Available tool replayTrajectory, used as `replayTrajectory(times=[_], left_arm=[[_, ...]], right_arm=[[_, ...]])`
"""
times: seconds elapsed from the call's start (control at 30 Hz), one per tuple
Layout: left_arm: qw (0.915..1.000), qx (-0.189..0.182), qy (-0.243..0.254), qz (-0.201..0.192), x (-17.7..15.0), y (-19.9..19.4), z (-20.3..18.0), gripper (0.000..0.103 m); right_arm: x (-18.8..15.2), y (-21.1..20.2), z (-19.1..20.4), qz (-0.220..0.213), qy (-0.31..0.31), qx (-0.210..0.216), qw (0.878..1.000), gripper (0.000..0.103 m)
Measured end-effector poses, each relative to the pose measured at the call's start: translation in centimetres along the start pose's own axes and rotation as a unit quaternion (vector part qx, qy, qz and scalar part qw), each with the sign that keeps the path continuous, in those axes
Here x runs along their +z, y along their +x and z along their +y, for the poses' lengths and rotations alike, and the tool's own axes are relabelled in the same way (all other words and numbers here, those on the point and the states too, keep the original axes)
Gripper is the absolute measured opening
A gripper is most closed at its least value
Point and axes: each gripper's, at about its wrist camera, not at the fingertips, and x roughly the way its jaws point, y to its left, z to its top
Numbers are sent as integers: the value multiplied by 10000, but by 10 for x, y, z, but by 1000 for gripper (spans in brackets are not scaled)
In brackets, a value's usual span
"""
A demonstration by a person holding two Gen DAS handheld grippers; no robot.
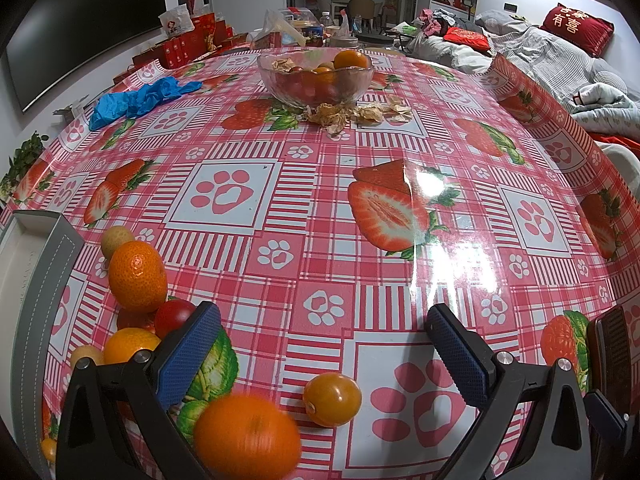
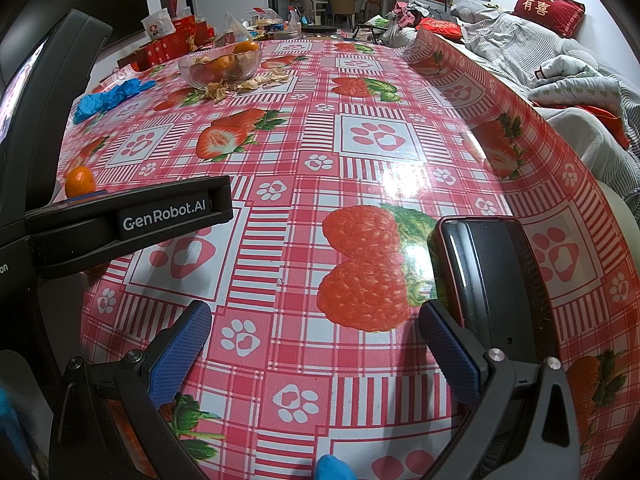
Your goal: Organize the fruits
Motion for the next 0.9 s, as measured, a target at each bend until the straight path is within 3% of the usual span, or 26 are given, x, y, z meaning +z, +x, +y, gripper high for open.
replayTrajectory(times=[0.33,0.53,0.67,0.9], left_arm=[[9999,-5,147,0,-1,-6,1,103],[9967,128,544,-595,-9,-59,13,103],[9960,89,571,-685,-31,-95,43,103],[9985,69,466,-272,-98,-116,94,103]], right_arm=[[0,0,0,-1,-1,0,10000,103],[0,0,0,1,2,-1,10000,103],[0,0,0,1,2,-1,10000,103],[1,0,0,1,4,-2,10000,103]])
